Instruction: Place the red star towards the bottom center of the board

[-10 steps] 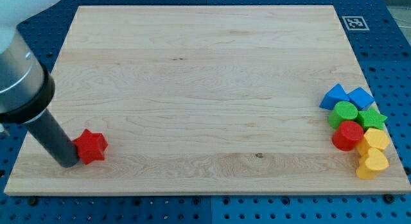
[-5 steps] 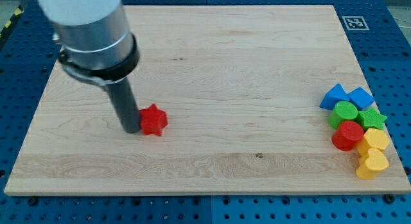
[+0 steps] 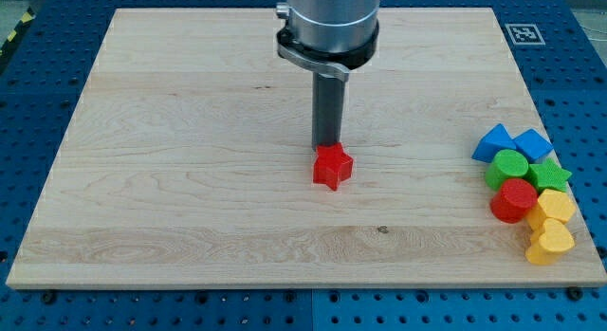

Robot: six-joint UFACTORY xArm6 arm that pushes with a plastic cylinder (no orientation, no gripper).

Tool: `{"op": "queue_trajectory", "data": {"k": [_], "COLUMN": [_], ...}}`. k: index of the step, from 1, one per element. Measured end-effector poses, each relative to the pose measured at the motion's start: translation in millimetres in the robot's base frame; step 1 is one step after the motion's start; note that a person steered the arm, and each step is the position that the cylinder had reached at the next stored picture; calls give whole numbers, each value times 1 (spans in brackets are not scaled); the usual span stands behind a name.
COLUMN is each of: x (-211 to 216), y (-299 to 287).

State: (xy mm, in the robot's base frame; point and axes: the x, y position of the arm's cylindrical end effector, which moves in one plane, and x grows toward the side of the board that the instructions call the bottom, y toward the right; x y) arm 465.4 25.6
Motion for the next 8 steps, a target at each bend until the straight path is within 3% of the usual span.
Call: {"op": "queue_trajectory", "data": {"k": [3, 8], "x": [44, 82], "y": [9, -1]}}
